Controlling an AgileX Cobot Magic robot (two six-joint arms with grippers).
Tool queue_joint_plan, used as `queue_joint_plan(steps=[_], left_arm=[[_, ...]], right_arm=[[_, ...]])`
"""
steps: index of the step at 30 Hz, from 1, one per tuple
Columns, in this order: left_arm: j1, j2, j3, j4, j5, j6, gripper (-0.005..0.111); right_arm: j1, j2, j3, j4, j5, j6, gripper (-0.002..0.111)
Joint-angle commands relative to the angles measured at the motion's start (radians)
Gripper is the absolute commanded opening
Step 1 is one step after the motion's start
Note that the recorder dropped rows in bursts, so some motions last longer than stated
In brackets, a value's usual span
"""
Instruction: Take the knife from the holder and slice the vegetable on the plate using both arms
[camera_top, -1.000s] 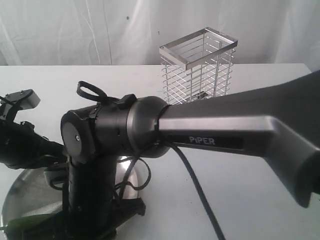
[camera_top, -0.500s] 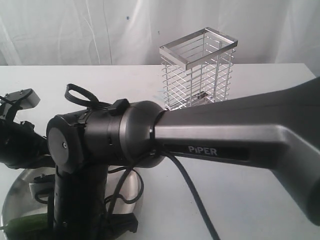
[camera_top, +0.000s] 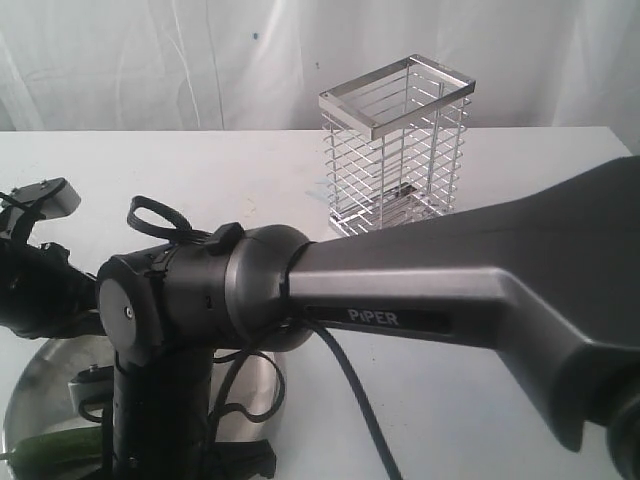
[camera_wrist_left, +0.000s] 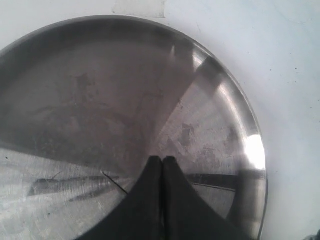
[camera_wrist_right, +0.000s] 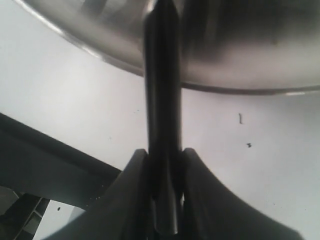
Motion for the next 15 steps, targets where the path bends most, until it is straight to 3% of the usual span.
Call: queue_joint_plan(steps=[1, 15], left_arm=[[-0.002, -0.01, -0.003, -0.021, 0.031, 0.0, 0.0], [-0.002, -0.01, -0.003, -0.021, 0.033, 0.0, 0.0]], right_arm=[[0.001, 0.005, -0.007, -0.001, 0.005, 0.002, 0.003], [-0.005, 0.031, -0.007, 0.041, 0.013, -0.023, 0.003]])
